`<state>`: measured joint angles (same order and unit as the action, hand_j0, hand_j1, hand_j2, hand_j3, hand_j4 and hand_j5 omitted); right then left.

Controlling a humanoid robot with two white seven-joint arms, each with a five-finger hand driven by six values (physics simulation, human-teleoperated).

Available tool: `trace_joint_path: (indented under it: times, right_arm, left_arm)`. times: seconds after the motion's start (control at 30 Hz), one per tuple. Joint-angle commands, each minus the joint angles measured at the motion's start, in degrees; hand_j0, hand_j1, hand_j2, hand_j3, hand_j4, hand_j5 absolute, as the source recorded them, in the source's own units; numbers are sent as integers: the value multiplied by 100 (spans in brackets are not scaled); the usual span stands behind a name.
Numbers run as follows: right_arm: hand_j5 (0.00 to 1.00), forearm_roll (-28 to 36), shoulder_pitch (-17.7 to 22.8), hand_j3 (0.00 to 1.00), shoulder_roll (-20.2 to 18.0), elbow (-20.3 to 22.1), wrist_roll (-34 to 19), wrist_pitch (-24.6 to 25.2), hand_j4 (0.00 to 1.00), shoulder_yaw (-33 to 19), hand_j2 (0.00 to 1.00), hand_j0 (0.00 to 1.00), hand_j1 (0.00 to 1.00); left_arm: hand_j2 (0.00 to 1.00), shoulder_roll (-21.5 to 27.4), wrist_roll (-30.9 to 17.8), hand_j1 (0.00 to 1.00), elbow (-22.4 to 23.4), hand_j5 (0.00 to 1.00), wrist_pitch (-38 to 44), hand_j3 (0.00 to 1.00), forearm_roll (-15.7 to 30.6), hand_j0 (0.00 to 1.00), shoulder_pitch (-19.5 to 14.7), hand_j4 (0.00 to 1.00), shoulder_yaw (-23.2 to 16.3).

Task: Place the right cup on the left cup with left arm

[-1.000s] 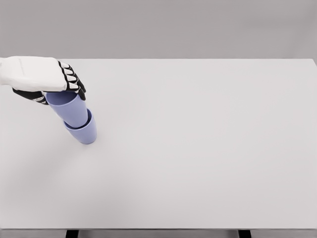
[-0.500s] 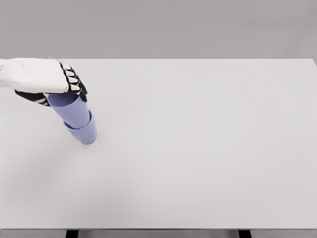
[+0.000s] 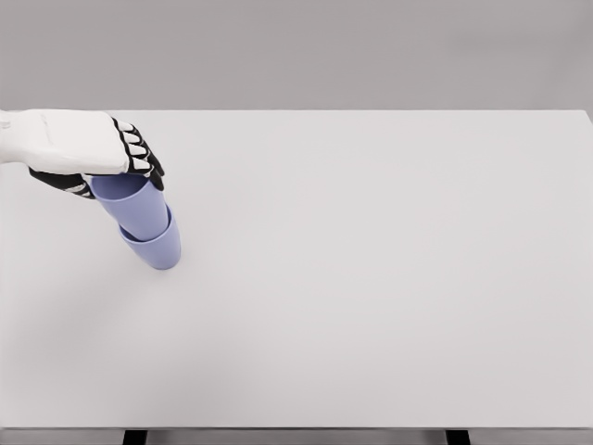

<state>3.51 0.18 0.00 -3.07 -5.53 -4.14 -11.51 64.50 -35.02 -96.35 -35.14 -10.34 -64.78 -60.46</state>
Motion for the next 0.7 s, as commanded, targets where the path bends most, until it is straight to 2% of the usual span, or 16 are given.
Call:
trace_joint_path:
  times: [0.0, 0.67]
  right_arm:
    - [100, 0, 0, 100, 0, 0, -1, 1, 100, 0, 100, 100, 100]
    - [100, 0, 0, 100, 0, 0, -1, 1, 100, 0, 100, 100, 100]
  left_arm:
    - [80, 1, 2, 80, 2, 80, 14, 80, -30, 80, -9, 80, 8]
    - [86, 10, 2, 86, 2, 86, 14, 86, -56, 86, 0, 86, 8]
